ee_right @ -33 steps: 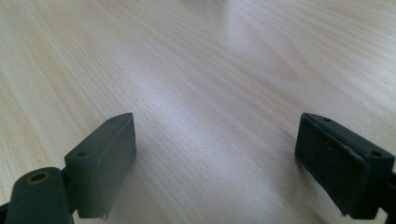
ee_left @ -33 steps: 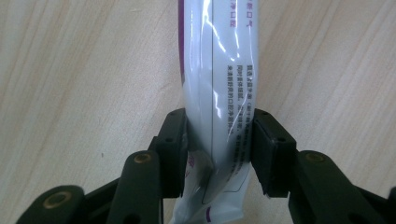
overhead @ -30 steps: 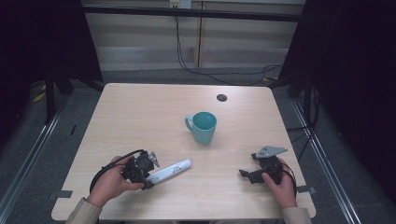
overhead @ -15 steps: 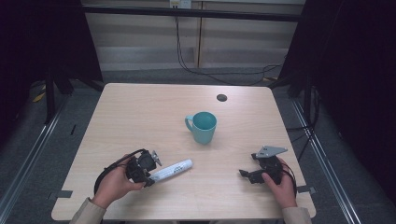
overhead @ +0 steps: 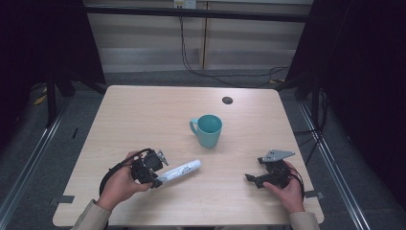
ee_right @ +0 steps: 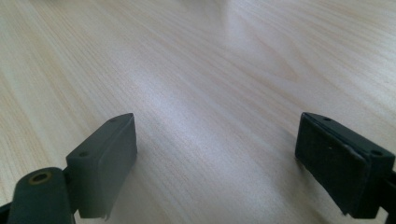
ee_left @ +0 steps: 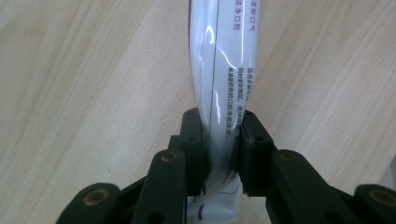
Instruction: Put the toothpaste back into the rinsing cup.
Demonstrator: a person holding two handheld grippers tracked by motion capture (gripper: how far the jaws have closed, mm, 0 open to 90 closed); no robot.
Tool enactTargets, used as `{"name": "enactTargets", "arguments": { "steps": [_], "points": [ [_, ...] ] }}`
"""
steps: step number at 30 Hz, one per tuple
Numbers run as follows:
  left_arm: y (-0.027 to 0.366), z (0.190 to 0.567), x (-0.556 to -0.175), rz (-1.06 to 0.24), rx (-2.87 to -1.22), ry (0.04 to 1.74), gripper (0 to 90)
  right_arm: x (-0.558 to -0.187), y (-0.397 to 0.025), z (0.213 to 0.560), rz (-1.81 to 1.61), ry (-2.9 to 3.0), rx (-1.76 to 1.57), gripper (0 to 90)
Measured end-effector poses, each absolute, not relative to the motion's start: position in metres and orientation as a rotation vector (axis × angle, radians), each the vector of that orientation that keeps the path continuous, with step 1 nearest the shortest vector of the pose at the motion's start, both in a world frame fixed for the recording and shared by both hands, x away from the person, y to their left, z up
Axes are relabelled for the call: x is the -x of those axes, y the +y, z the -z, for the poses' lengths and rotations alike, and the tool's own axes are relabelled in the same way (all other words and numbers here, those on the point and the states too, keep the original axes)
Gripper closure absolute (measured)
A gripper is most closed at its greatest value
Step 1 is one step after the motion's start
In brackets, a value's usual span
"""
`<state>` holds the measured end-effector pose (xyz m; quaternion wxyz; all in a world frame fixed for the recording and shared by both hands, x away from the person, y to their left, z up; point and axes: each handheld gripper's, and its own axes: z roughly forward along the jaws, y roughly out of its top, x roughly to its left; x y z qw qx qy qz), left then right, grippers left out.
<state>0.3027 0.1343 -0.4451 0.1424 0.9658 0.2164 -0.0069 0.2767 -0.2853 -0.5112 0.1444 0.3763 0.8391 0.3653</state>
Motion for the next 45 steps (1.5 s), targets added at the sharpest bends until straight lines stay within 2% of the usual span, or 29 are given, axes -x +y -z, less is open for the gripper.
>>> {"name": "enactTargets", "arguments": {
  "steps": [17, 45],
  "points": [
    [0.124, 0.435, -0.310, 0.030, -2.784, 0.612, 74.7, -0.282, -0.266, 0.490, -1.145, 2.527, -0.908, 13.0],
    [0.083, 0.423, -0.314, 0.090, -2.757, 0.521, 75.0, -0.294, -0.186, 0.438, -1.081, 2.662, -0.425, 16.2]
  ]
}}
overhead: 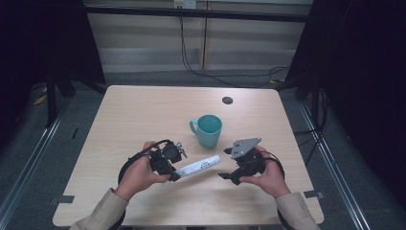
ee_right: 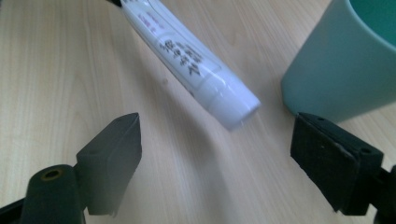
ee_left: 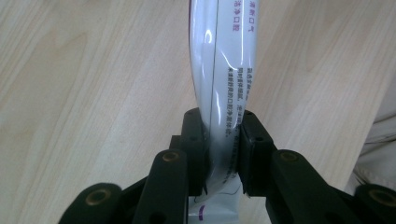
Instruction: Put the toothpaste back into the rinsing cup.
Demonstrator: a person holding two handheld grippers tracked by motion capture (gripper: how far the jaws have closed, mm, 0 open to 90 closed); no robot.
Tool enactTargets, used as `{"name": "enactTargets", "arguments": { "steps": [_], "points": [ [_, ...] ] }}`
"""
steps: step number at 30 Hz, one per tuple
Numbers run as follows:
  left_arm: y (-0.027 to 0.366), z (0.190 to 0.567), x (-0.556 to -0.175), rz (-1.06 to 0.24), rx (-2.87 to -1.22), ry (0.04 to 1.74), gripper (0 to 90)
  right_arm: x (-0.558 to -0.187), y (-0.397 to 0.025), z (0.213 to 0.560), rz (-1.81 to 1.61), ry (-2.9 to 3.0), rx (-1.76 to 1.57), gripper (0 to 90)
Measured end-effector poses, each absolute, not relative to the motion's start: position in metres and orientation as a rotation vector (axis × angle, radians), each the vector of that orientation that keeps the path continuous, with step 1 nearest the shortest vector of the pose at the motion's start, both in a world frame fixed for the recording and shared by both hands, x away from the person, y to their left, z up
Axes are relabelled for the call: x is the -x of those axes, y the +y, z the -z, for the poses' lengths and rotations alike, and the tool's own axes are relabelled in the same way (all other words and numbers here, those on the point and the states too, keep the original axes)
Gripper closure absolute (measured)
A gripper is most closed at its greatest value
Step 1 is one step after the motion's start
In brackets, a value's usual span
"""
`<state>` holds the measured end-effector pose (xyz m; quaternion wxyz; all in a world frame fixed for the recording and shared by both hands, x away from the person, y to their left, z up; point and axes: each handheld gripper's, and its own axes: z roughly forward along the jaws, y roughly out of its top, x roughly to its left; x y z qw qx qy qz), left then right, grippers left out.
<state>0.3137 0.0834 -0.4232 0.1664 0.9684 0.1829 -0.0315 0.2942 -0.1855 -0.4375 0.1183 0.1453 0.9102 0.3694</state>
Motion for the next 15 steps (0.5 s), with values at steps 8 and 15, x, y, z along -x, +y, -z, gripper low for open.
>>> {"name": "enactTargets", "arguments": {
  "steps": [8, 15],
  "points": [
    [0.073, 0.420, -0.315, 0.102, -2.774, 0.500, 75.0, -0.297, -0.169, 0.435, -1.070, 2.704, -0.348, 18.4],
    [0.067, 0.418, -0.315, 0.105, -2.777, 0.482, 75.0, -0.298, -0.157, 0.434, -1.043, 2.728, -0.274, 24.2]
  ]
}}
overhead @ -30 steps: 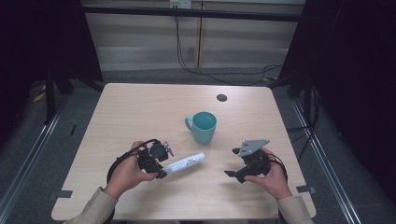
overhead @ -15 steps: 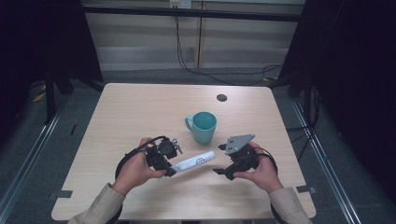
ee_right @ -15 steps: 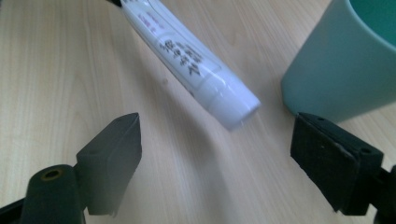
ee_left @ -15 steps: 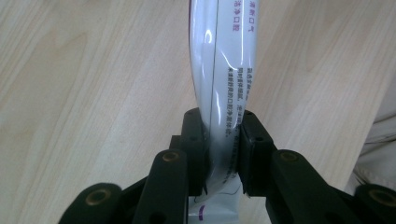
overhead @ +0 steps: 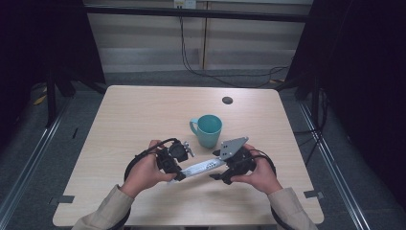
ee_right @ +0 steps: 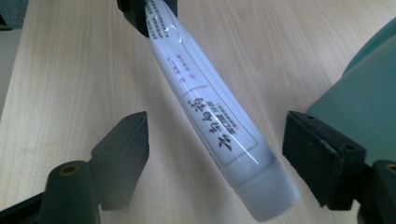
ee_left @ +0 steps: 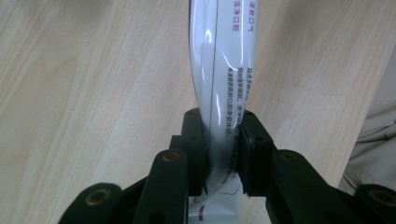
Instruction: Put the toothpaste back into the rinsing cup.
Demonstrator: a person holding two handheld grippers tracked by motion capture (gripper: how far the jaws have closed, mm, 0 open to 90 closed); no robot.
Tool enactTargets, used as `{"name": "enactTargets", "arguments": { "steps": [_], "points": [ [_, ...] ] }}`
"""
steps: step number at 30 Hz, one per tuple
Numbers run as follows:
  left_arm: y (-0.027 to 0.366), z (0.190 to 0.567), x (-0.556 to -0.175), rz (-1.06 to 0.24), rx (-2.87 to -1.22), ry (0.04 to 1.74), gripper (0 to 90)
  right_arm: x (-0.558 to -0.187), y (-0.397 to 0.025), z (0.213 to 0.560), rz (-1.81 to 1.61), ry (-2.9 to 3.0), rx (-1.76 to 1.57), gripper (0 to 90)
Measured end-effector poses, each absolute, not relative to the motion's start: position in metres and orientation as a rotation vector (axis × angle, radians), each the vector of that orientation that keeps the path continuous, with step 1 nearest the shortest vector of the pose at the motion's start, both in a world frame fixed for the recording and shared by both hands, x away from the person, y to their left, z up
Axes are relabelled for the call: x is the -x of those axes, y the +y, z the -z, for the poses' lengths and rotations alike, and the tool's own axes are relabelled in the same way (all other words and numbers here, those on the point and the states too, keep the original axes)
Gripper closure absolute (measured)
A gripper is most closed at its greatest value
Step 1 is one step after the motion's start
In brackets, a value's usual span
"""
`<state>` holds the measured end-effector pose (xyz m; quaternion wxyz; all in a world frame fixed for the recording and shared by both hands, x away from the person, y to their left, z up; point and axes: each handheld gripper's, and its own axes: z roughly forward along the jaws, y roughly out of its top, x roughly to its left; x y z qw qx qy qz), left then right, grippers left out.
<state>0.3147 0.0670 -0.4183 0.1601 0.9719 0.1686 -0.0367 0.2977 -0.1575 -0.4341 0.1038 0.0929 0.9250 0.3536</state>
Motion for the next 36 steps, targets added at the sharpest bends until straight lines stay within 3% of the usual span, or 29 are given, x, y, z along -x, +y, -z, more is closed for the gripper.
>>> {"name": "enactTargets", "arguments": {
  "steps": [30, 36],
  "points": [
    [0.056, 0.417, -0.312, 0.172, -2.731, 0.471, 75.1, -0.295, -0.124, 0.438, -0.932, 2.793, -0.086, 48.8],
    [0.057, 0.414, -0.313, 0.189, -2.718, 0.461, 75.2, -0.295, -0.125, 0.438, -0.931, 2.796, -0.089, 49.4]
  ]
}}
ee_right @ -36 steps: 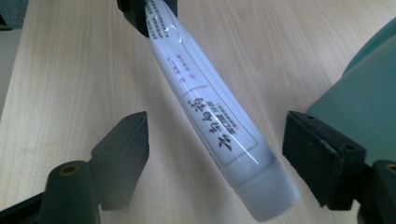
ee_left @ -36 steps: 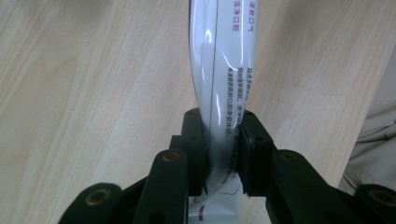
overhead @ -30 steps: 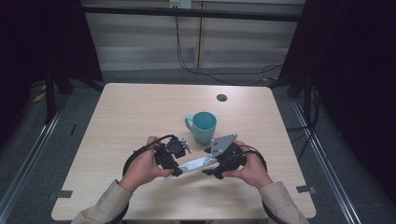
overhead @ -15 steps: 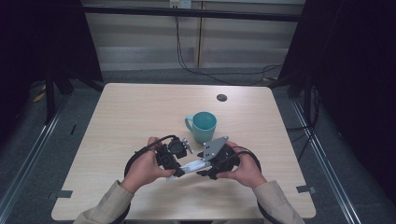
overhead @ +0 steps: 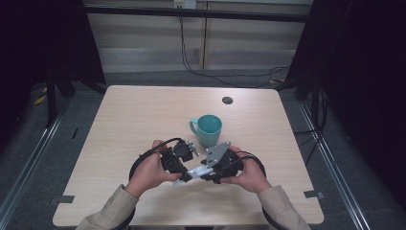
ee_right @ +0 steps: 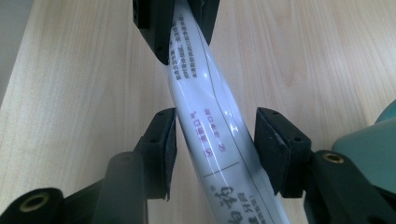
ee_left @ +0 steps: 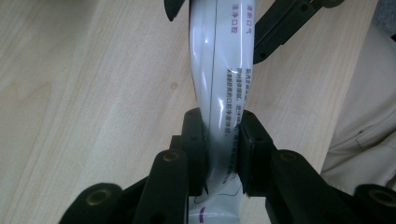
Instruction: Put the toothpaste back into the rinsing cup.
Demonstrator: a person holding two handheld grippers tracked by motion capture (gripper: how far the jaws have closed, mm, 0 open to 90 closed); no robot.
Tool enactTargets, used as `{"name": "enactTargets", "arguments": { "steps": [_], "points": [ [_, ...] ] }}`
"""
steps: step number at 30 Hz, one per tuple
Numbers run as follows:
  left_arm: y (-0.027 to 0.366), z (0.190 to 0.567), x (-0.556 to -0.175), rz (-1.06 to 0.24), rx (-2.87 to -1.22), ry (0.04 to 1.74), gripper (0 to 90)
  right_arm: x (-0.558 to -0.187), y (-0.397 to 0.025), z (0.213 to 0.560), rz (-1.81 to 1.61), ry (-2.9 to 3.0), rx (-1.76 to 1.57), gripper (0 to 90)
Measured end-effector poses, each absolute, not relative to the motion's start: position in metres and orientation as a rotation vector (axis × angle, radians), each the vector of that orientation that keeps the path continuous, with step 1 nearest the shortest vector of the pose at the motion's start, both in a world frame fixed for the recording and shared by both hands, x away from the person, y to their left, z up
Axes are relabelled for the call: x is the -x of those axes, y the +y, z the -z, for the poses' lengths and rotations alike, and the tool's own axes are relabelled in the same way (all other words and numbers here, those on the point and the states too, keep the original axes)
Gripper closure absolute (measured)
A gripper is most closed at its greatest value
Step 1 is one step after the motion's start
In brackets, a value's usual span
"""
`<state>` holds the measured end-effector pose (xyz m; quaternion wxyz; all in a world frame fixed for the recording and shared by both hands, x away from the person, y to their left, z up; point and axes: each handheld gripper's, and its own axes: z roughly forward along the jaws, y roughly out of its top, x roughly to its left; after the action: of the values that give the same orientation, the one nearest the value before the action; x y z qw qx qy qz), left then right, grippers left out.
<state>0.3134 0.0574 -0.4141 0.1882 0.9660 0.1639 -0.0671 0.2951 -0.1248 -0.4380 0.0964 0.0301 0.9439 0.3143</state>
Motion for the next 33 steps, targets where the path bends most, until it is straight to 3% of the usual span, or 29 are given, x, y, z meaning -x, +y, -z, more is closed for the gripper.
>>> {"name": "enactTargets", "arguments": {
  "steps": [10, 14, 16, 19, 20, 25, 33],
  "points": [
    [0.055, 0.409, -0.314, 0.211, -2.704, 0.461, 75.4, -0.294, -0.120, 0.441, -0.862, 2.800, -0.062, 53.3],
    [0.054, 0.406, -0.315, 0.211, -2.688, 0.429, 75.3, -0.290, -0.117, 0.439, -0.798, 2.822, -0.052, 67.2],
    [0.054, 0.404, -0.314, 0.193, -2.681, 0.403, 74.6, -0.290, -0.117, 0.439, -0.796, 2.827, -0.038, 69.2],
    [0.057, 0.402, -0.314, 0.155, -2.643, 0.355, 71.4, -0.290, -0.120, 0.437, -0.810, 2.834, -0.058, 70.6],
    [0.058, 0.402, -0.314, 0.136, -2.626, 0.373, 63.9, -0.290, -0.122, 0.437, -0.811, 2.841, -0.079, 71.3],
    [0.070, 0.397, -0.318, 0.111, -2.573, 0.402, 56.5, -0.291, -0.130, 0.438, -0.796, 2.832, -0.120, 71.5],
    [0.087, 0.389, -0.325, 0.155, -2.415, 0.475, 56.0, -0.293, -0.141, 0.435, -0.794, 2.813, -0.186, 71.6]
  ]
}}
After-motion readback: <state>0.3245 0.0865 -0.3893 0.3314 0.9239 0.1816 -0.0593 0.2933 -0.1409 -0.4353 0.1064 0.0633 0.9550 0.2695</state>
